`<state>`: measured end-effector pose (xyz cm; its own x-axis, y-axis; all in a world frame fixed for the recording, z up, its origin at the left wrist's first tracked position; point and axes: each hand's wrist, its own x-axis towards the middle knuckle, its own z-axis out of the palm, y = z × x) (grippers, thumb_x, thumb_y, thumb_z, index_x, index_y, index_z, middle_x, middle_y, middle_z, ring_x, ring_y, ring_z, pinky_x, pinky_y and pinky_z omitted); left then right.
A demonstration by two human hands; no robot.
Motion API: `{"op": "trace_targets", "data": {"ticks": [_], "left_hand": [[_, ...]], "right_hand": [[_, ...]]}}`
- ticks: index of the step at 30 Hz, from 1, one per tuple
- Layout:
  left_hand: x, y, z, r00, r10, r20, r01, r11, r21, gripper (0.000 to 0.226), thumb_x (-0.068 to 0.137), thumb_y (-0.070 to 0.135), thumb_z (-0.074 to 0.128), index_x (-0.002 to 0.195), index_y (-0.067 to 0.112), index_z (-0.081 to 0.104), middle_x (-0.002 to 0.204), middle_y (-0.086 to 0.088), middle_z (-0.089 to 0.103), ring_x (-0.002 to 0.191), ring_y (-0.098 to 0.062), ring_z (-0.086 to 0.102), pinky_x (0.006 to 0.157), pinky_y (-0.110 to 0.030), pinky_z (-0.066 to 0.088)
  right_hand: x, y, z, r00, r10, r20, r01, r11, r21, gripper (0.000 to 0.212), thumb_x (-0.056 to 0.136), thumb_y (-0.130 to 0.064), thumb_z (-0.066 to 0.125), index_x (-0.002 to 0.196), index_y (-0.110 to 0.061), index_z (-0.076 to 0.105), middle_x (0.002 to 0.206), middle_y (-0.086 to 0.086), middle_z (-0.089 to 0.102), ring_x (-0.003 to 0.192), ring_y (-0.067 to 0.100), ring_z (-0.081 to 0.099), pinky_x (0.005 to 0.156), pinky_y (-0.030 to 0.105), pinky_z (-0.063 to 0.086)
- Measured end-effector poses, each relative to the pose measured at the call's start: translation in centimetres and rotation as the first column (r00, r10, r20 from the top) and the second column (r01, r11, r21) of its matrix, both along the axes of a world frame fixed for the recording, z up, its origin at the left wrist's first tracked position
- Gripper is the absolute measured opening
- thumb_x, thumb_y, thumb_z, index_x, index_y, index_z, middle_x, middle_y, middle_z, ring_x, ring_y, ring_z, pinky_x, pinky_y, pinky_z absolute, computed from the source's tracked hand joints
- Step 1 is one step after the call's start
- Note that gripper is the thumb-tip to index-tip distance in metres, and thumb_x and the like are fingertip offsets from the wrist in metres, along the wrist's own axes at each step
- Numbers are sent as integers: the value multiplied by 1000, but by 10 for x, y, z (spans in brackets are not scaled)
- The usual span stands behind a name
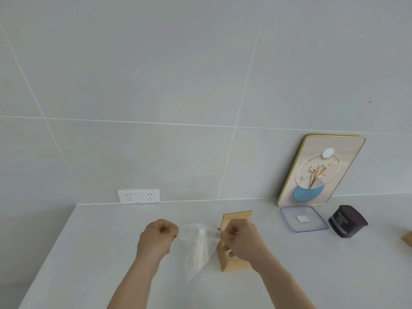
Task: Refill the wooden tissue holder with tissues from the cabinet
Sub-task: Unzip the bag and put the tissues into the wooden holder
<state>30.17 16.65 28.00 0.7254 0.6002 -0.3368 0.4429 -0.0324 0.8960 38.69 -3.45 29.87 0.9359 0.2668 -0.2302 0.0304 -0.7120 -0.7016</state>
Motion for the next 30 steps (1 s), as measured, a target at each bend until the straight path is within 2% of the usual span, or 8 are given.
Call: {"op": "trace_targets", "data": {"ticks": [3,6,8,12,16,20,25,30], "left_hand": [[5,-11,6,992,-120,-27,123,971,204,15,86,25,56,74,24,66,77,4,74,76,-18,69,75,-41,60],[14,-25,10,969,-248,6,242,949,202,15,87,30,57,74,26,65,76,4,75,69,-15,69,71,-37,57],[15,-27,7,964,-232,131,224,972,69,16,90,26,61,75,26,67,80,2,76,75,-15,74,76,-40,59],[14,-22,-1,948,186,256,-125,963,-237,8,99,31,60,101,29,68,117,0,71,105,-17,70,97,-40,50],[10,-17,-8,981,80,176,29,839,-544,48,90,54,67,131,29,60,134,1,65,127,-23,61,112,-45,45],[11,-15,-3,953,-2,302,195,768,-610,49,80,24,81,126,11,70,119,-16,77,108,-34,74,79,-41,63],[22,-13,8,948,101,303,33,913,-407,40,79,7,84,115,18,71,107,-11,81,100,-34,76,85,-50,62],[31,-14,14,928,51,368,36,973,-227,31,78,12,85,104,25,73,95,-2,82,78,-14,77,58,-23,56]], "right_hand": [[0,5,-8,993,-39,108,48,995,-86,26,87,-22,62,66,-17,48,68,2,62,66,26,62,65,37,52],[2,20,-7,989,-150,10,146,974,173,20,92,-20,59,75,-12,52,76,10,66,64,21,58,64,42,54],[7,21,1,967,-175,-186,239,877,417,16,95,-11,56,80,-5,57,91,20,75,76,25,73,73,49,63],[19,9,23,918,124,-375,218,633,743,18,96,-7,51,81,-2,60,108,22,80,98,40,78,78,43,65],[29,-3,37,863,320,-391,236,428,872,15,86,-19,63,74,-10,64,119,31,74,106,50,72,81,48,61],[37,-19,27,857,220,-466,306,510,804,17,84,-18,63,93,-4,61,116,29,75,101,50,74,84,58,60],[36,-36,14,909,157,-386,268,489,830,37,72,-5,86,85,-10,52,111,20,68,112,47,70,77,52,64],[29,-40,21,882,286,-374,65,712,699,46,75,-15,91,118,-11,76,127,29,65,121,41,68,88,52,63]]}}
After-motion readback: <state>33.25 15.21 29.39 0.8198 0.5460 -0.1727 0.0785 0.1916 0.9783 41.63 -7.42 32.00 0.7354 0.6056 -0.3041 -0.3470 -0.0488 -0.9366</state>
